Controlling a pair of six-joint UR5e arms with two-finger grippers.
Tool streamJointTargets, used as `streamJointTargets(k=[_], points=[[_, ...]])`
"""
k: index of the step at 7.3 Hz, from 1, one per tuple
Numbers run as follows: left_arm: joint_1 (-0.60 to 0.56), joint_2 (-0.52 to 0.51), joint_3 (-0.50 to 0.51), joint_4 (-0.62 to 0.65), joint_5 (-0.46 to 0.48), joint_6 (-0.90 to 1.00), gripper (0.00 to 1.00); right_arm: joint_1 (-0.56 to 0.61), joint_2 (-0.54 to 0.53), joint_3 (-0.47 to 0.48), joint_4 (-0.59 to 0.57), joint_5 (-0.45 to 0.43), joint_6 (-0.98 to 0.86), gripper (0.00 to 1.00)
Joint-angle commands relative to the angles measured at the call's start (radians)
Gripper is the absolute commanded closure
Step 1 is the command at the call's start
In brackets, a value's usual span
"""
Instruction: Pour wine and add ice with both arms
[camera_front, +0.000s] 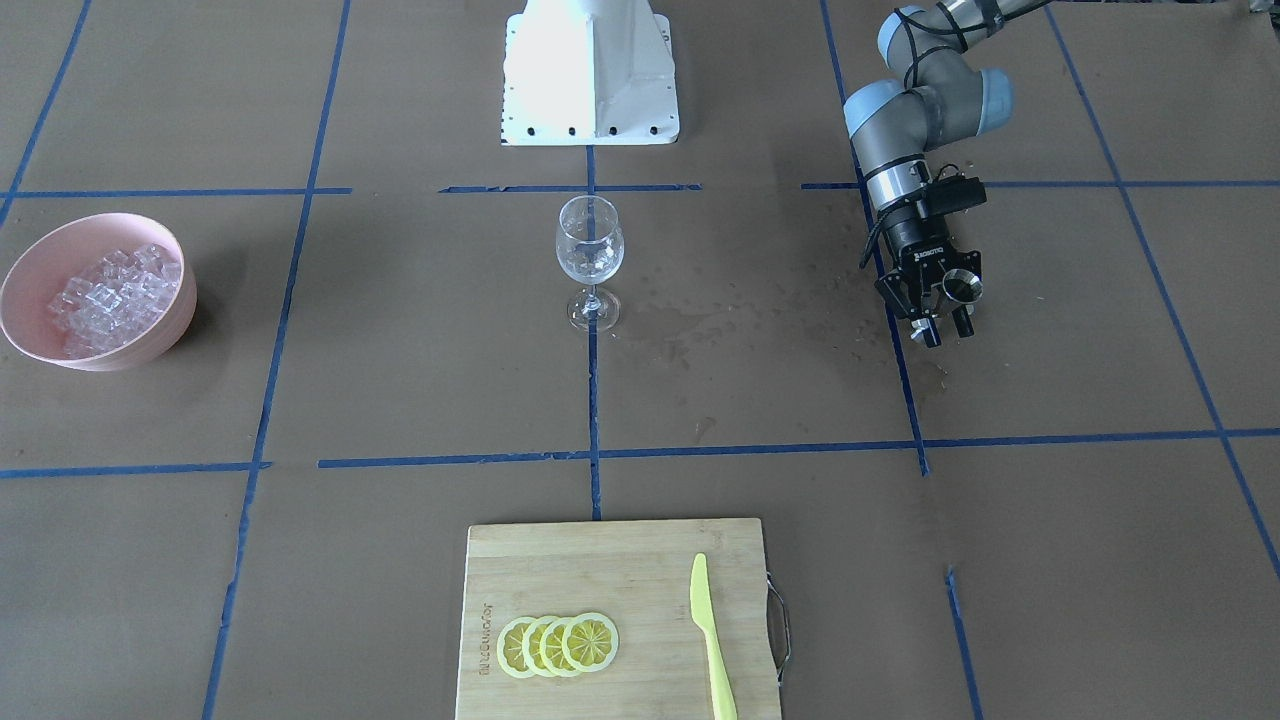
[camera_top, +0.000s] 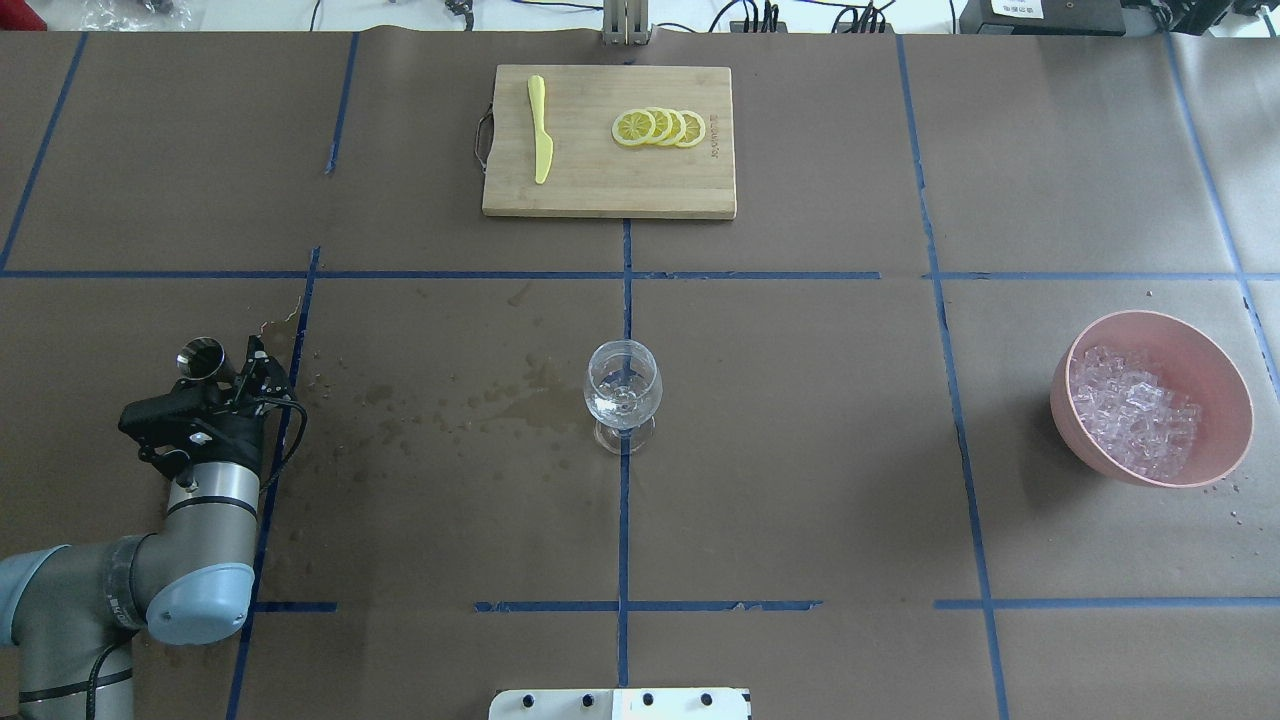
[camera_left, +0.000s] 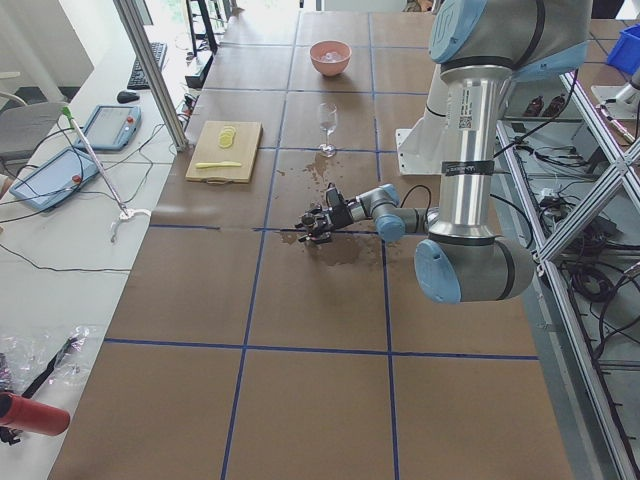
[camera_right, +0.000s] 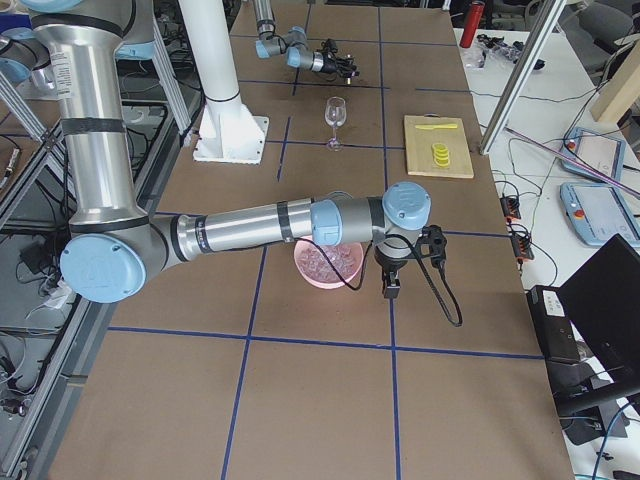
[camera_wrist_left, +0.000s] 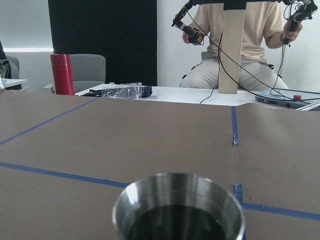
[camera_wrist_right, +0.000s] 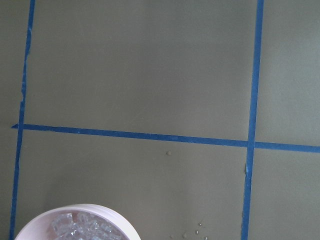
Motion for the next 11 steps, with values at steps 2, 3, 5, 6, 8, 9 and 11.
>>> streamJointTargets(k=[2, 3, 5, 6, 8, 9, 11], points=[[-0.012, 0.005, -0.040, 0.000, 0.000, 0.020, 1.00, 0.000, 0.000, 0.000, -0.001, 0.003, 0.001, 0.00], [-0.030, 0.014, -0.098, 0.000, -0.002, 0.081, 1.00, 0.000, 0.000, 0.000, 0.000, 0.003, 0.001, 0.00], [-0.073, 0.003, -0.197, -0.003, -0.005, 0.174, 1.00, -0.017, 0.003, 0.026, 0.000, 0.005, 0.078, 0.00], [-0.079, -0.002, -0.226, -0.005, -0.005, 0.214, 1.00, -0.049, 0.005, 0.064, 0.002, 0.002, 0.156, 0.00], [-0.109, -0.095, -0.235, -0.005, -0.009, 0.297, 1.00, -0.135, 0.005, 0.143, 0.002, -0.003, 0.291, 0.00], [-0.110, -0.139, -0.239, -0.006, -0.009, 0.331, 1.00, -0.168, 0.005, 0.167, 0.002, -0.006, 0.351, 0.00], [-0.110, -0.238, -0.237, -0.006, -0.011, 0.417, 1.00, -0.244, 0.025, 0.200, 0.003, -0.040, 0.457, 0.00]])
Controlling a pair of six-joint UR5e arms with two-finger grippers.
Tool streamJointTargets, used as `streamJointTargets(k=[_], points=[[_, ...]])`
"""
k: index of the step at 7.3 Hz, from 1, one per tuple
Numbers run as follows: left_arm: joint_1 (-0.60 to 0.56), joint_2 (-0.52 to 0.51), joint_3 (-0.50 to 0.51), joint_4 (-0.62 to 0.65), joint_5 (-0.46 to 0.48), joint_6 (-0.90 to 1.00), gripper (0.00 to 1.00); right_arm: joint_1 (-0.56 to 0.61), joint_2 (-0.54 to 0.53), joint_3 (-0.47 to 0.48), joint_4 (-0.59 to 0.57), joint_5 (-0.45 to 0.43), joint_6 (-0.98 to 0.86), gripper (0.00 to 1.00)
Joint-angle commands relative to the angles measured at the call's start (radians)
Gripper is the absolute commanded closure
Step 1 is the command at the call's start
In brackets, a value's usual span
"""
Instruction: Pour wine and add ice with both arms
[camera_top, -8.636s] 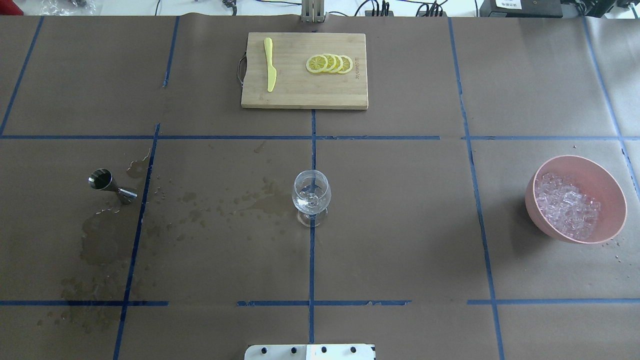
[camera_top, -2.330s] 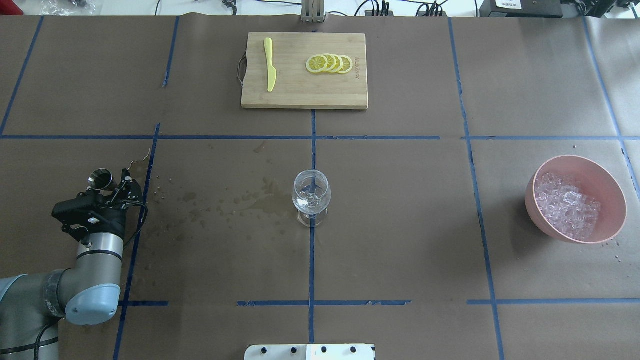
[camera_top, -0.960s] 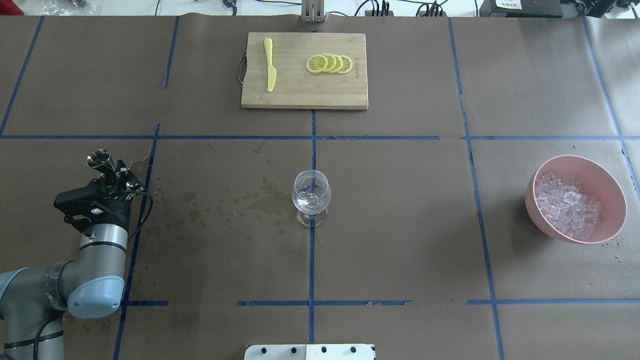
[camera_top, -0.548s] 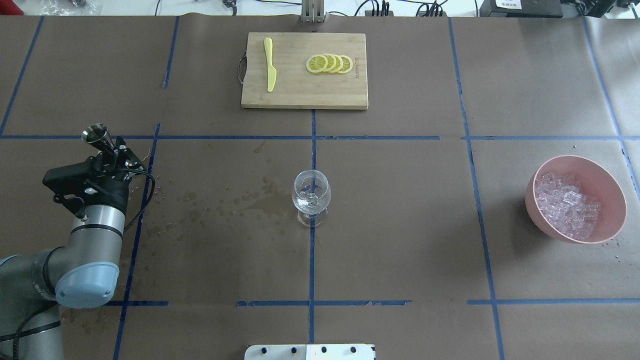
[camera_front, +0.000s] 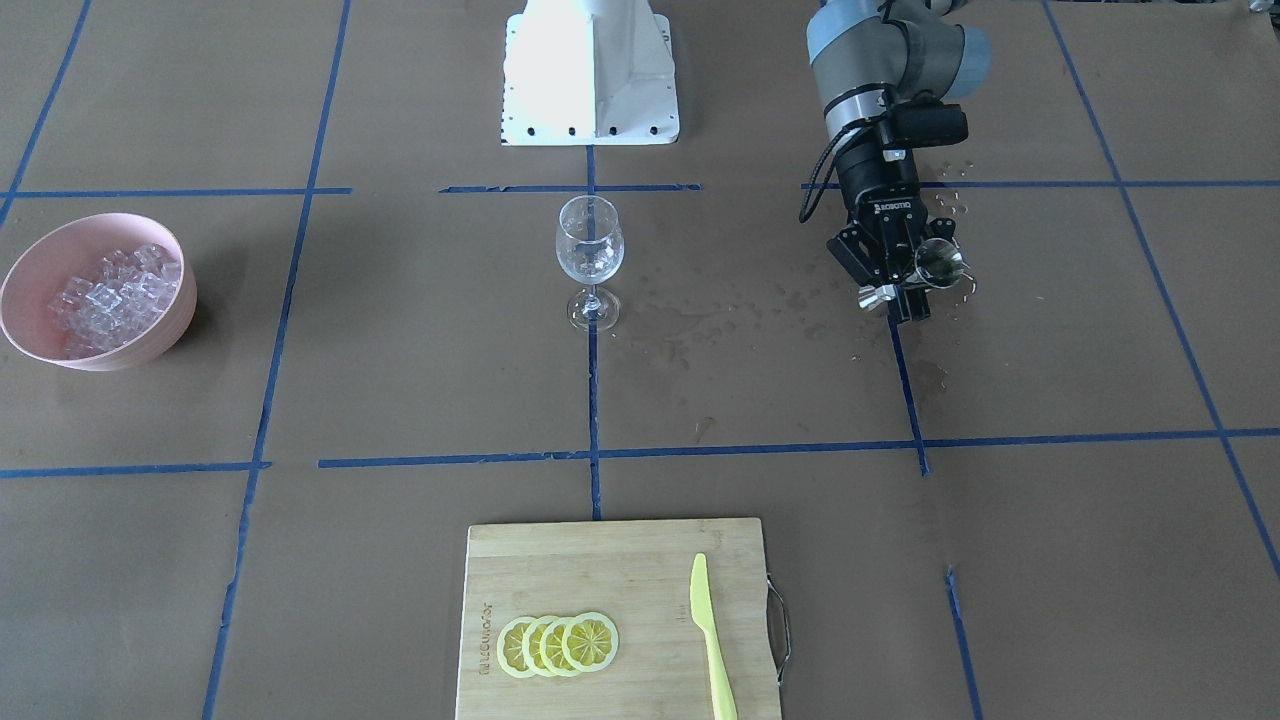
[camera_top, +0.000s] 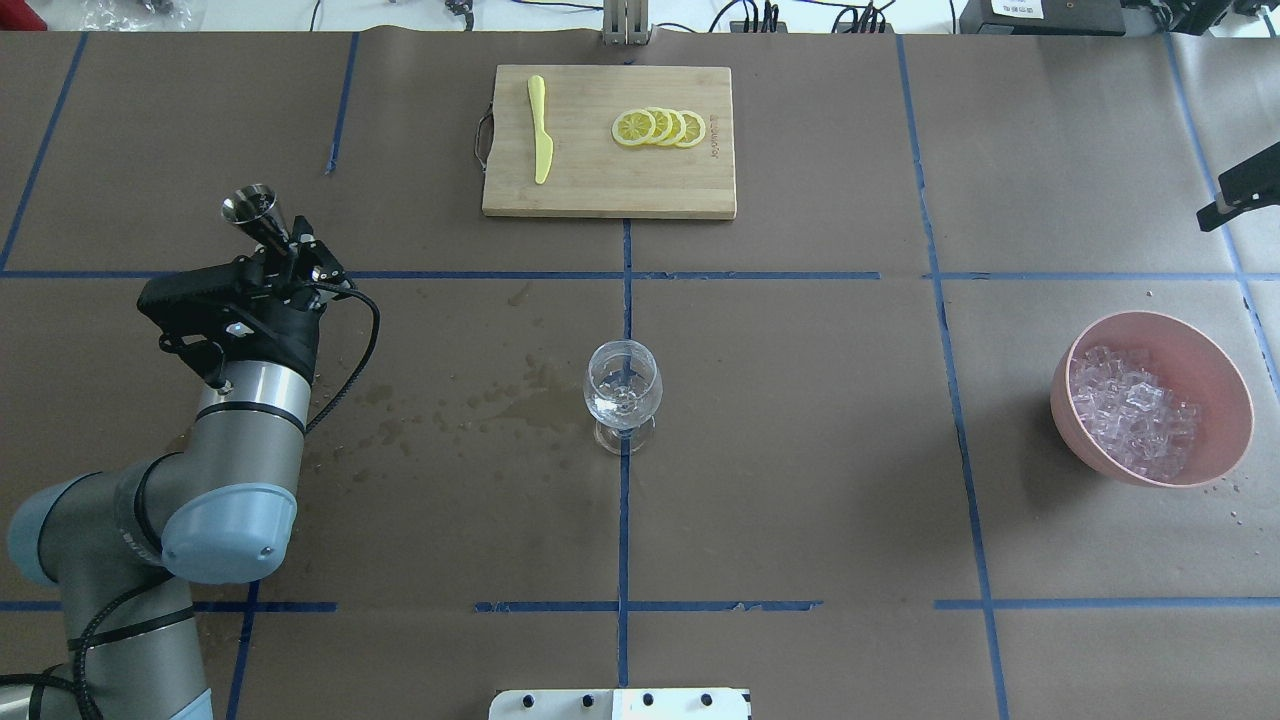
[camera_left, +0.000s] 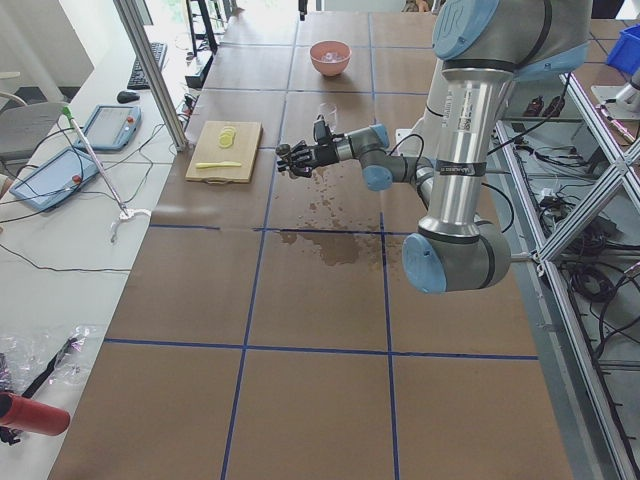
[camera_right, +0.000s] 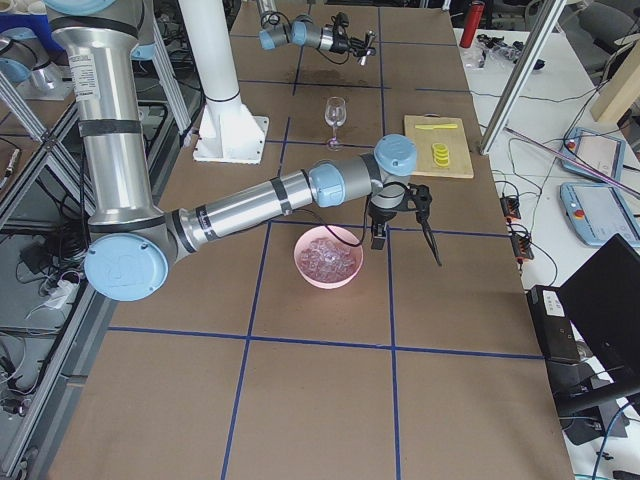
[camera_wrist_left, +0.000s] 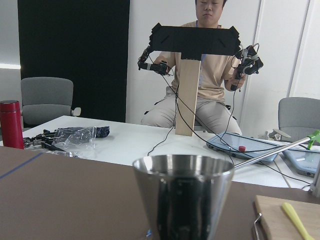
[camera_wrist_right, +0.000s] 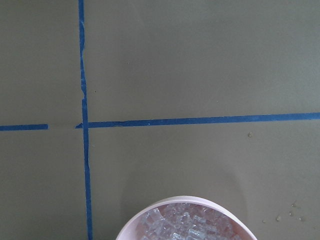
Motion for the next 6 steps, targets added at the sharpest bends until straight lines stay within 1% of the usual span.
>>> streamJointTargets(k=[1, 2, 3, 4, 5, 6], points=[[0.001, -0.080, 0.000, 0.000, -0.002, 0.125, 1.00, -0.111, 0.025, 0.066, 0.001, -0.114, 0.169, 0.00], [-0.001, -0.098, 0.000, 0.000, -0.010, 0.185, 1.00, -0.160, 0.017, 0.120, 0.002, -0.184, 0.258, 0.00], [-0.006, -0.123, 0.000, -0.003, -0.075, 0.222, 1.00, -0.188, -0.021, 0.142, 0.089, -0.215, 0.342, 0.00], [-0.006, -0.147, 0.000, -0.023, -0.102, 0.265, 1.00, -0.211, -0.114, 0.140, 0.282, -0.251, 0.418, 0.00], [-0.006, -0.164, -0.003, -0.069, -0.103, 0.358, 1.00, -0.228, -0.159, 0.139, 0.356, -0.267, 0.473, 0.00], [-0.001, -0.166, -0.007, -0.132, -0.105, 0.412, 1.00, -0.230, -0.182, 0.143, 0.361, -0.264, 0.477, 0.00]])
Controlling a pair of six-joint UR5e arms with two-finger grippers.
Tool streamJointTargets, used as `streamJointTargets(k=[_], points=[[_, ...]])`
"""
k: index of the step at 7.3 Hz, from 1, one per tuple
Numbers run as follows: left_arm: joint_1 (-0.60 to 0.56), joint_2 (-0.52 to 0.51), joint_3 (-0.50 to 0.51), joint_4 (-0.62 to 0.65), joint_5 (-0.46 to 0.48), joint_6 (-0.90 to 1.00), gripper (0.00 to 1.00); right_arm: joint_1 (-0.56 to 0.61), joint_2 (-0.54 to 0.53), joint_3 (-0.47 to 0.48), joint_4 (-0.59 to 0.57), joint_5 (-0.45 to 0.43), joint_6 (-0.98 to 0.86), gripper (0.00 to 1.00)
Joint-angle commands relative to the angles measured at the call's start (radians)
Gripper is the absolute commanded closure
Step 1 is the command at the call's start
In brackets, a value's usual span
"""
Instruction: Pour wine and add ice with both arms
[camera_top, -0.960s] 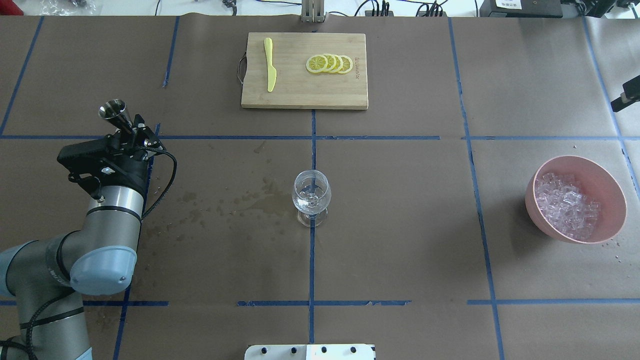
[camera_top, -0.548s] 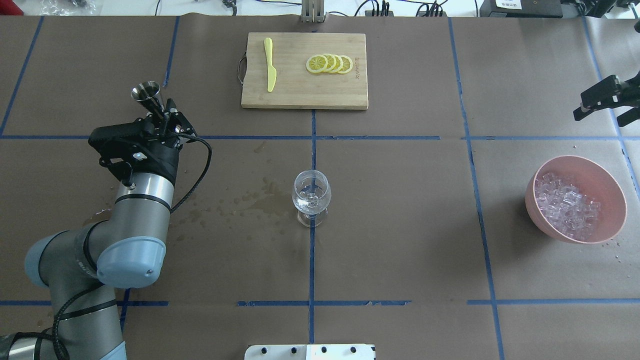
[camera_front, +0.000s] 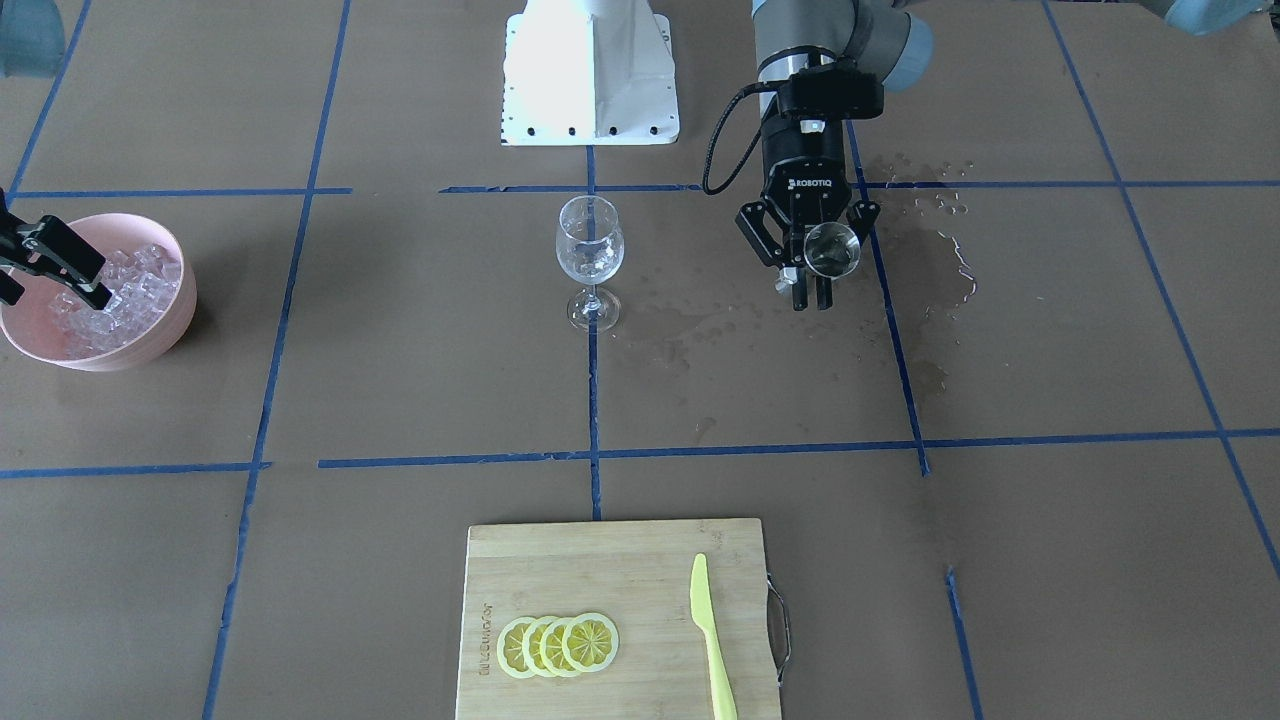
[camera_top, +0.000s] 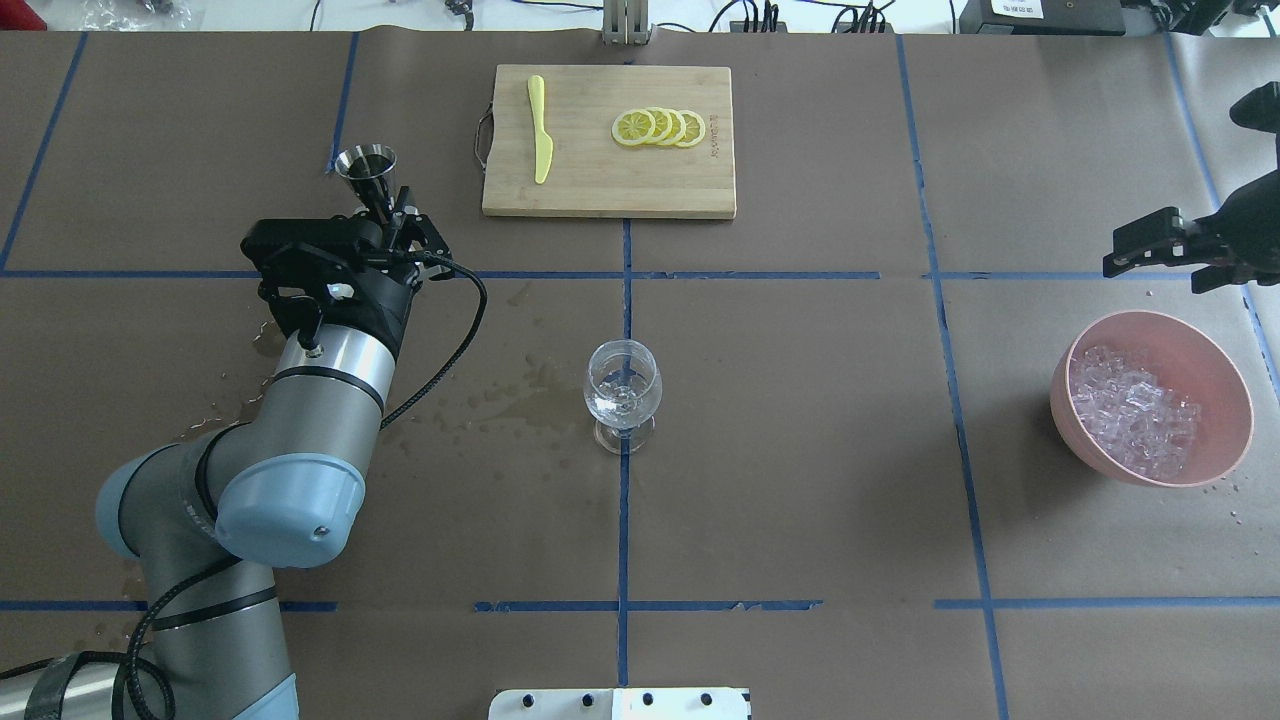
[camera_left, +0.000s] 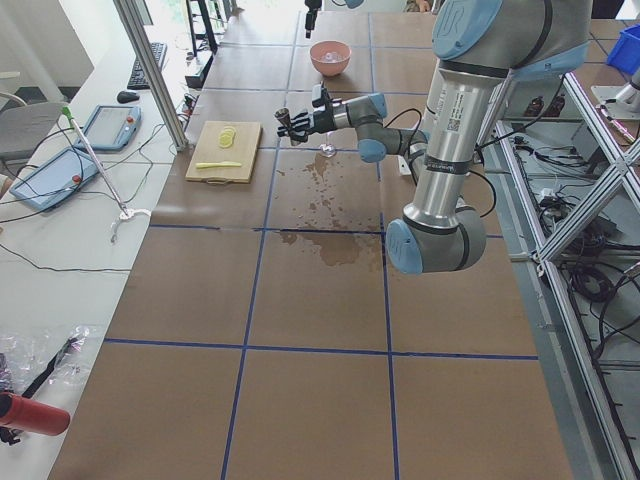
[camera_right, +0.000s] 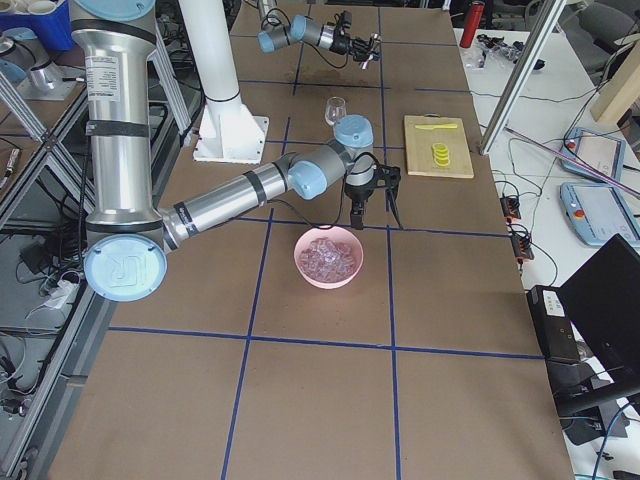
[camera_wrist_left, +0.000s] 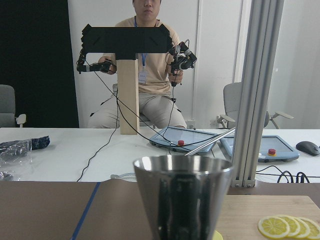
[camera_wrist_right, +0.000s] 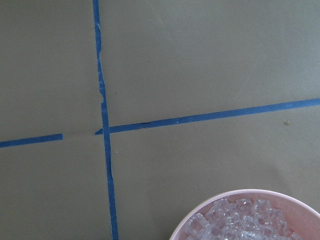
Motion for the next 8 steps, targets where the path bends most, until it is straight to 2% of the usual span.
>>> streamJointTargets(k=[1, 2, 3, 4, 5, 7, 8], points=[[0.008, -0.015, -0.003, -0.087, -0.019, 0.123, 1.00, -0.016, -0.060, 0.006, 0.053, -0.008, 0.033, 0.00], [0.009, -0.044, 0.003, -0.087, -0.075, 0.160, 1.00, -0.016, -0.071, 0.006, 0.071, -0.006, 0.034, 0.00], [0.041, -0.074, 0.018, -0.084, -0.091, 0.162, 1.00, -0.017, -0.083, 0.006, 0.090, -0.003, 0.034, 0.00], [0.092, -0.107, 0.032, -0.084, -0.084, 0.165, 1.00, -0.019, -0.083, 0.006, 0.090, -0.001, 0.036, 0.00], [0.095, -0.113, 0.035, -0.082, -0.082, 0.178, 1.00, -0.023, -0.083, 0.006, 0.090, 0.000, 0.044, 0.00], [0.110, -0.116, 0.021, -0.084, -0.076, 0.375, 1.00, -0.042, -0.081, 0.006, 0.091, 0.002, 0.082, 0.00], [0.153, -0.116, 0.021, -0.084, 0.001, 0.386, 1.00, -0.071, -0.077, 0.006, 0.116, -0.004, 0.137, 0.00]])
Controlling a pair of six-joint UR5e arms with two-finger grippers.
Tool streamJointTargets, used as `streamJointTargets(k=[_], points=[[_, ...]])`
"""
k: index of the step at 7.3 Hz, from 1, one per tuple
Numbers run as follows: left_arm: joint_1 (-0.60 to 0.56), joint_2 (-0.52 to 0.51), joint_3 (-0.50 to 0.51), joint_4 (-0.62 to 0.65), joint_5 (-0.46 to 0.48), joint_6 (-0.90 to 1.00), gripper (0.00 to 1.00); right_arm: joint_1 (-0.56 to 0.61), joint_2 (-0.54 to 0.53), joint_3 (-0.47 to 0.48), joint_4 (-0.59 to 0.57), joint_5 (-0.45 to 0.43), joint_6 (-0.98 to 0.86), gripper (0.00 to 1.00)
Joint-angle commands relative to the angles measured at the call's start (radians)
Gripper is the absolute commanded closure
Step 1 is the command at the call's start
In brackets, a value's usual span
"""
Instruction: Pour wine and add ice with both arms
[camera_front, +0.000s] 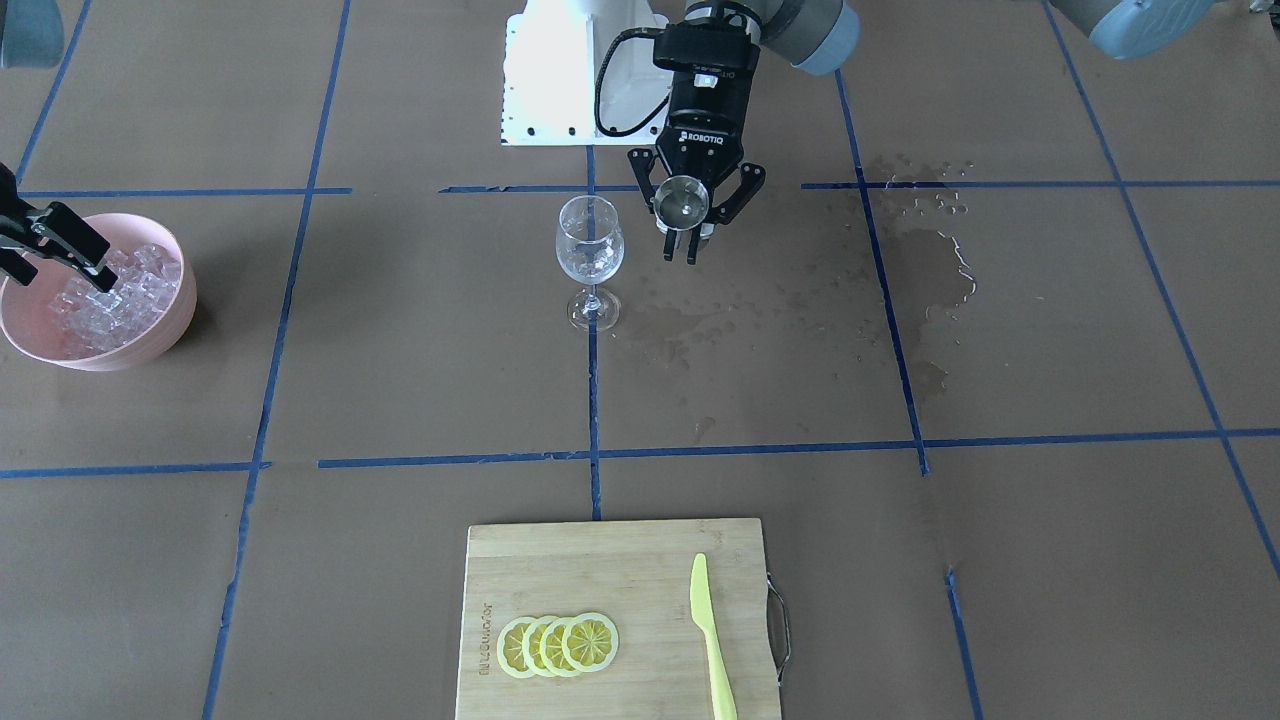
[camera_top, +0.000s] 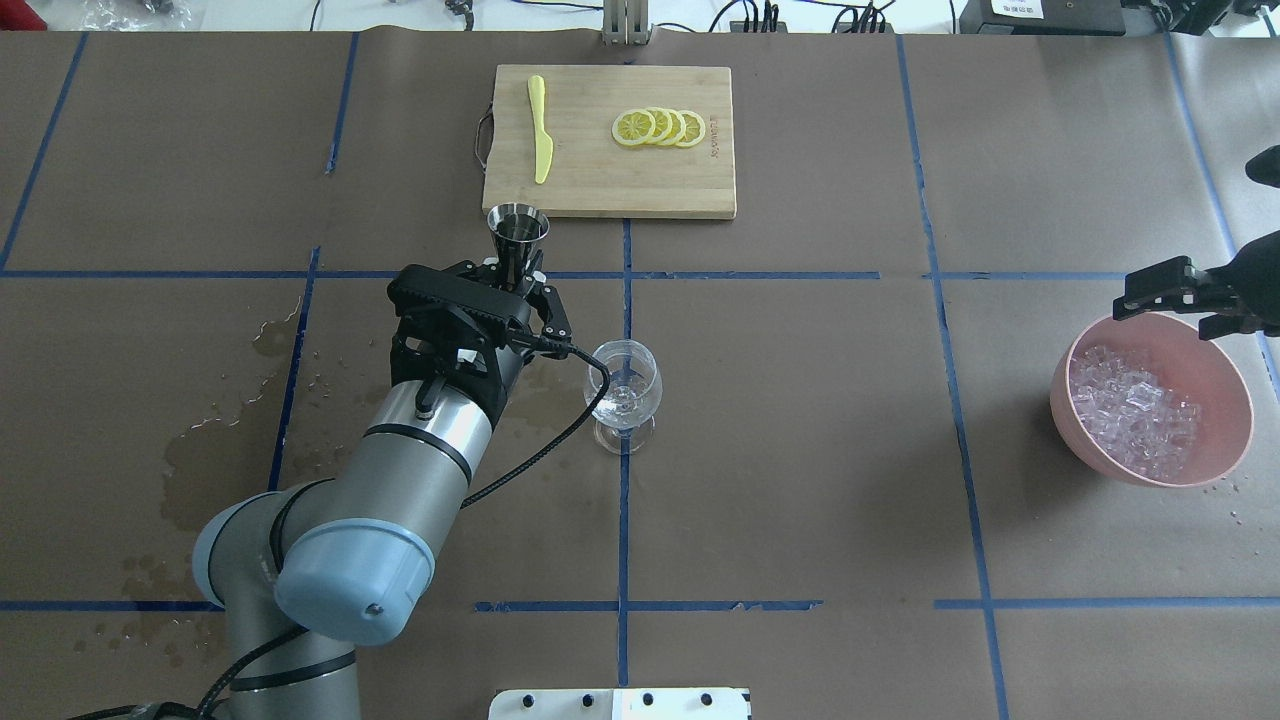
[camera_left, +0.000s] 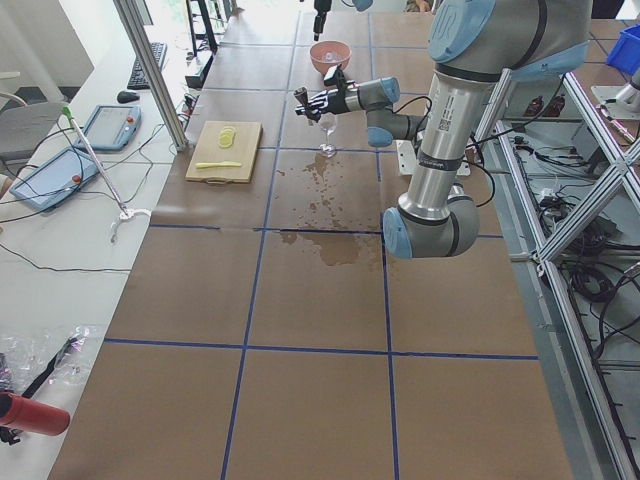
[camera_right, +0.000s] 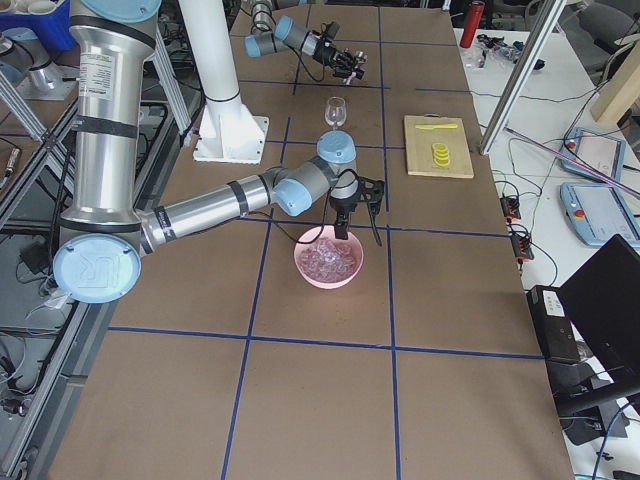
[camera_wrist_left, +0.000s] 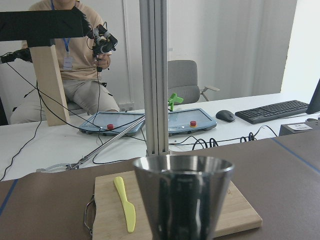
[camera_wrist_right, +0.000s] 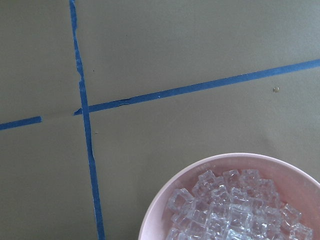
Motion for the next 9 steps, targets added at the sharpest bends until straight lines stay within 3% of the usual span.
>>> streamJointTargets(k=[1, 3, 6, 9], points=[[0.084, -0.004, -0.003, -0.004, 0.101, 0.073, 1.00, -0.038, 0.008, 0.000, 0.026, -0.006, 0.072, 0.00], [0.109, -0.020, 0.007, -0.020, 0.164, 0.095, 1.00, -0.039, 0.009, 0.000, 0.027, -0.007, 0.072, 0.00], [0.123, -0.013, 0.011, -0.020, 0.302, 0.488, 1.00, -0.042, 0.009, 0.000, 0.027, -0.004, 0.072, 0.00], [0.141, -0.016, 0.023, -0.022, 0.319, 0.653, 1.00, -0.046, 0.009, -0.005, 0.027, -0.003, 0.072, 0.00]])
